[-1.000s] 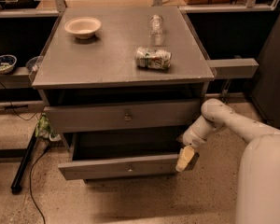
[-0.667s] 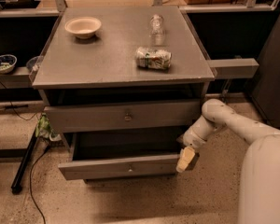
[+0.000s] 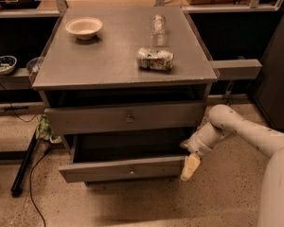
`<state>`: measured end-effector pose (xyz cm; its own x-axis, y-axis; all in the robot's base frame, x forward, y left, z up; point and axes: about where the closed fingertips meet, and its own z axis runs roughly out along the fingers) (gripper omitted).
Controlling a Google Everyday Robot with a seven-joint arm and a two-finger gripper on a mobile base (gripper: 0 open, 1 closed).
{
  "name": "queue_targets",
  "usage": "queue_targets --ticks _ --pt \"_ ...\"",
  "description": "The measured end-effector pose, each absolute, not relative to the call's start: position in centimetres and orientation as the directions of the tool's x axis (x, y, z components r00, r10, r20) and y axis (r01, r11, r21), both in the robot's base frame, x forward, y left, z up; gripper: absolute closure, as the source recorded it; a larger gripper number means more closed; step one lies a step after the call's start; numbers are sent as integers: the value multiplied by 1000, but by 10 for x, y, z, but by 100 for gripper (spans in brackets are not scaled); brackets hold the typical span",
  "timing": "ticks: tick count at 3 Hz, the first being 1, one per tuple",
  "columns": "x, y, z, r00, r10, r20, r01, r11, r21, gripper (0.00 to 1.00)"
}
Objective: Open middle drawer
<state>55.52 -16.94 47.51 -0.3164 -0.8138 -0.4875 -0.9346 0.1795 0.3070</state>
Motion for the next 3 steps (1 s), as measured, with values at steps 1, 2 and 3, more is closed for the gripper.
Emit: queue_targets --ticks 1,2,3 --pt "555 -169 475 -317 -814 -487 -935 179 307 0" --pt "562 -167 463 -336 -809 -483 -925 187 331 0" --pt "577 -171 451 -373 -802 -466 -909 213 359 0"
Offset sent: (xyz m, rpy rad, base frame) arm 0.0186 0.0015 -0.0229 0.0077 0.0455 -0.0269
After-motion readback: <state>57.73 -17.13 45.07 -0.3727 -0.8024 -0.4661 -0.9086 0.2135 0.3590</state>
